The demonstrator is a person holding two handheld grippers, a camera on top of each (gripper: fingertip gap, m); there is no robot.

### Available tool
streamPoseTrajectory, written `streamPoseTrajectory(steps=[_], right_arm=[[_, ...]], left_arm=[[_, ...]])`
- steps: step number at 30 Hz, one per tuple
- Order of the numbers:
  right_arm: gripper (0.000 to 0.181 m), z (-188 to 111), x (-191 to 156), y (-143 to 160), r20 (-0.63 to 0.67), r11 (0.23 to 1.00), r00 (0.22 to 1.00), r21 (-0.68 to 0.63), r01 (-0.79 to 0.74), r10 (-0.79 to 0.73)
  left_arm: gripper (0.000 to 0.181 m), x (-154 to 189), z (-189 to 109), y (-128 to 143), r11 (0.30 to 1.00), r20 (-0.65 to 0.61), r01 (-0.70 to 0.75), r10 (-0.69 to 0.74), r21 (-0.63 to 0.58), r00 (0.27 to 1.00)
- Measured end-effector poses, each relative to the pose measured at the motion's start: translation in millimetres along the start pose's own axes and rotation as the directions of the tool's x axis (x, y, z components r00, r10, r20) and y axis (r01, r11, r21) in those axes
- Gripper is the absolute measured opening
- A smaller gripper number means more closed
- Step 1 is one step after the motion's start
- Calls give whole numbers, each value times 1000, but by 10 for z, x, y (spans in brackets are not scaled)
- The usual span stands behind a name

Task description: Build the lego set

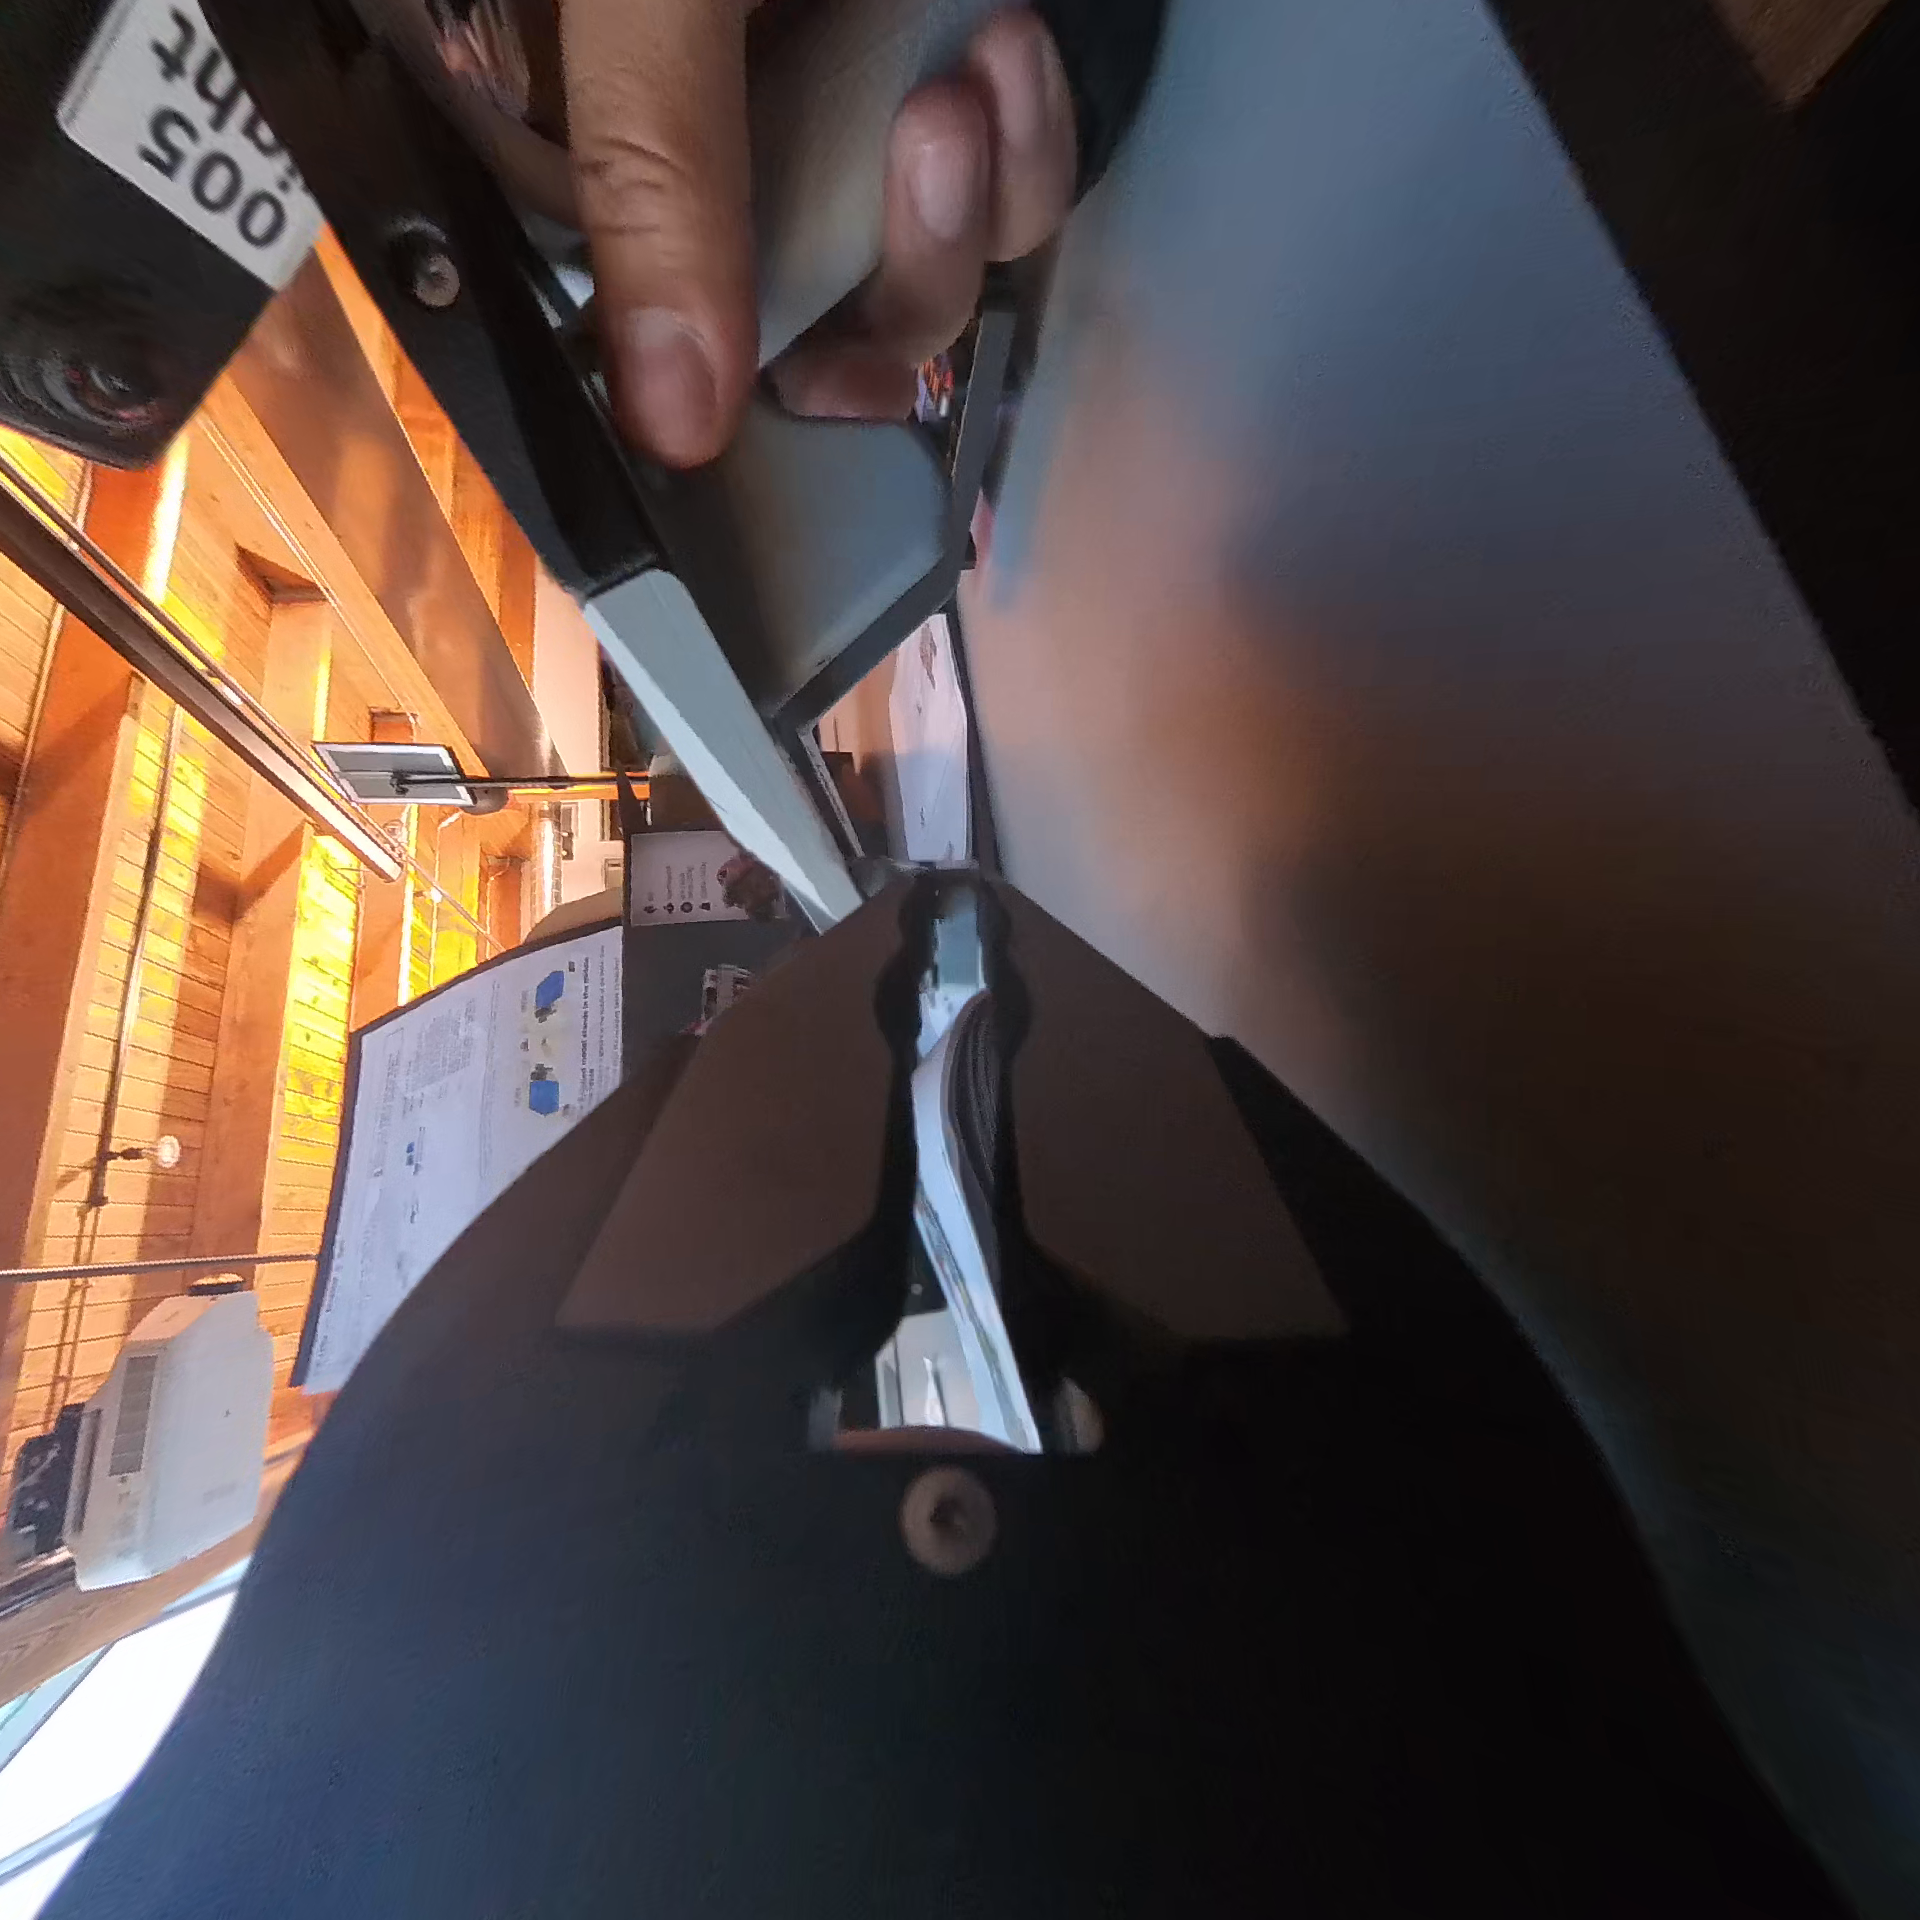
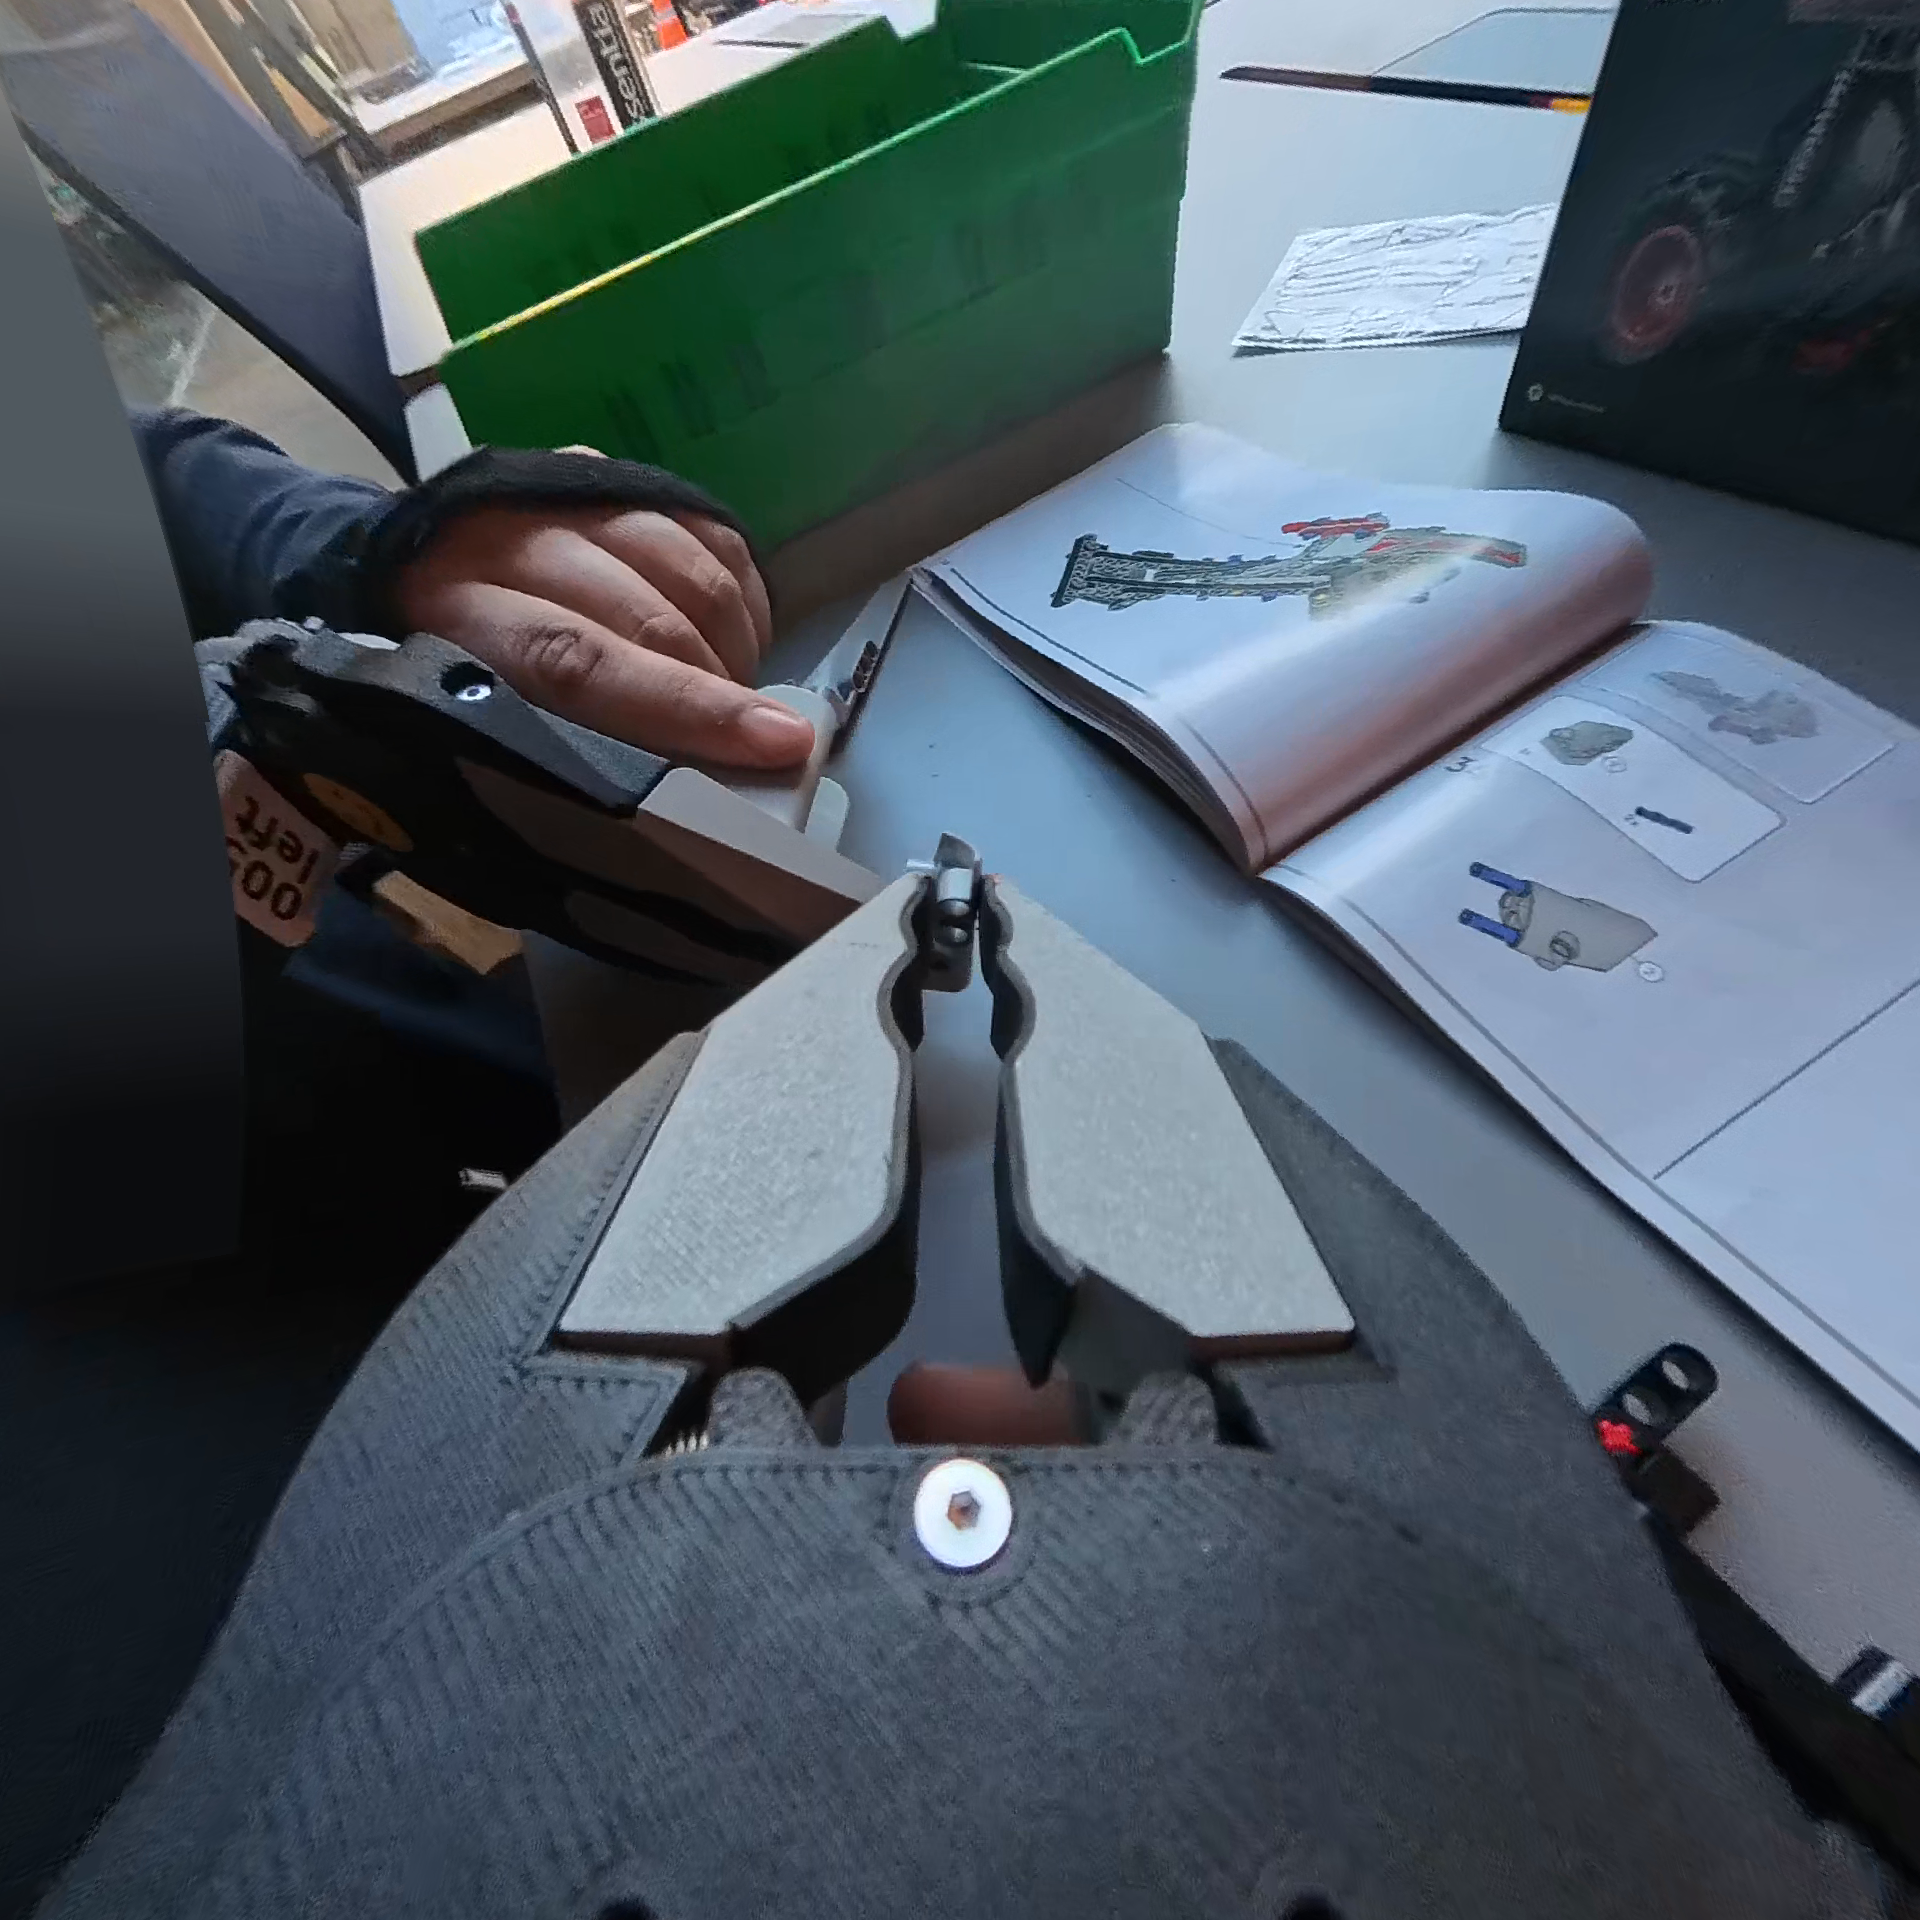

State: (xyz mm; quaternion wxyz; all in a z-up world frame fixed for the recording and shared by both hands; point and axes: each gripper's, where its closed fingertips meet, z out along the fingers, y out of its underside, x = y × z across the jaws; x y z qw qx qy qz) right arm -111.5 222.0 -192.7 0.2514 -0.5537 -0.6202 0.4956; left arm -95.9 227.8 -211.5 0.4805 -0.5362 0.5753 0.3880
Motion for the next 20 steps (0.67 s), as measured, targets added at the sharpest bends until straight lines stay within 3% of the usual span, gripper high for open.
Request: streamPoseTrajectory(steps=[6,9,13,20], right_arm=[[4,-22,203,90,-124,994,988,-77,80,-89],[4,-23,243,173,-104,992,994,-125,33,-46],[4,-6,292,211,-113,987,993,-156,28,-46],[4,8,263,277,-102,964,978,-214,158,-183]], left_arm=[[14,88,-70,27,980,-100,198,-195,20,976],[8,149,-111,130,953,-159,303,-300,-6,941],[1,240,-139,179,947,-207,319,-319,-34,925],[0,306,-148,192,910,-271,410,-409,-56,871]])
